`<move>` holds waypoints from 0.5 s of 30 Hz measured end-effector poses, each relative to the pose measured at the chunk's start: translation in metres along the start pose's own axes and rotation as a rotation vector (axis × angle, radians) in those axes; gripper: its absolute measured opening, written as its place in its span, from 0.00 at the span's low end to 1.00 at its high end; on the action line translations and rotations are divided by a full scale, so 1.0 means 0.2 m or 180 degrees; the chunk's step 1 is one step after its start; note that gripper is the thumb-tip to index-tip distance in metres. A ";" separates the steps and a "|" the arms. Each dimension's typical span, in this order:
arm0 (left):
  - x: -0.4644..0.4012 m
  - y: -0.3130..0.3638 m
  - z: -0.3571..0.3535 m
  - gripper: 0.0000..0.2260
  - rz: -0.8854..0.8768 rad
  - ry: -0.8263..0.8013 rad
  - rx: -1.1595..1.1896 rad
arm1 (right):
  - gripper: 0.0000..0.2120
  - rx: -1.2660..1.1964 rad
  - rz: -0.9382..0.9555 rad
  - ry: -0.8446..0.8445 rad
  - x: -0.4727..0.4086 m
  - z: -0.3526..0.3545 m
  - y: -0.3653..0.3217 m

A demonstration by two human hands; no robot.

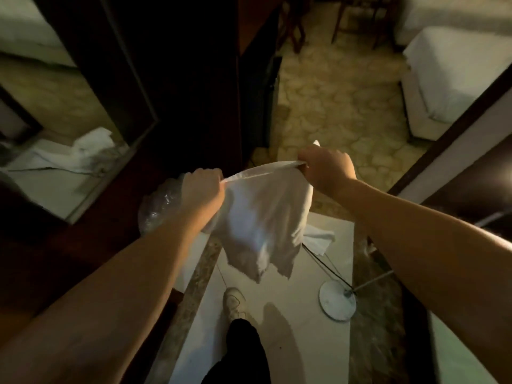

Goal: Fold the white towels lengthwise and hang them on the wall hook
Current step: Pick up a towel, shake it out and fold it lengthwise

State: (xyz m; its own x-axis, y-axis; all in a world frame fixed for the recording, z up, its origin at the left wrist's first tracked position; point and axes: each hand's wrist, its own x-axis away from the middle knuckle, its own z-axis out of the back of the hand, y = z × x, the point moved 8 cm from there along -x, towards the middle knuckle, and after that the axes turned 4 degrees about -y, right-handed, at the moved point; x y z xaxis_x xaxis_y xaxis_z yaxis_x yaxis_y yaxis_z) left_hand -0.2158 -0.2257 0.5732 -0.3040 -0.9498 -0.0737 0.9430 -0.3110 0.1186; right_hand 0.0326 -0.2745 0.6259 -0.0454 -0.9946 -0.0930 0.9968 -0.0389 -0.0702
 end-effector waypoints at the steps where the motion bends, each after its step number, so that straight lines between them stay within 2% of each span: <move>1: 0.10 0.01 0.12 0.08 0.0028 0.0146 -0.0005 | 0.07 0.0033 0.0014 0.0058 0.09 0.10 -0.02; 6: 0.57 -0.01 0.72 0.08 0.0086 0.0569 -0.0002 | 0.08 0.0129 0.0044 0.0412 0.48 0.60 -0.13; 11: 0.99 -0.07 1.22 0.10 -0.0088 0.0723 -0.0699 | 0.10 0.0344 0.0221 0.0640 0.76 1.01 -0.31; 15: 1.31 -0.17 1.58 0.10 0.0176 0.1051 -0.0920 | 0.10 0.0472 0.0232 0.0904 0.97 1.31 -0.43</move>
State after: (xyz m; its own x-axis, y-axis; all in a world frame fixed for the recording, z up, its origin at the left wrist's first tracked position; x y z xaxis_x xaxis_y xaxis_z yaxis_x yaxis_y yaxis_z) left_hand -0.3709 -0.4753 0.8626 -0.2366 -0.8886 -0.3930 0.9701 -0.1932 -0.1470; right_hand -0.0449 -0.4892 0.8737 0.0308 -0.9296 -0.3673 0.9959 -0.0028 0.0905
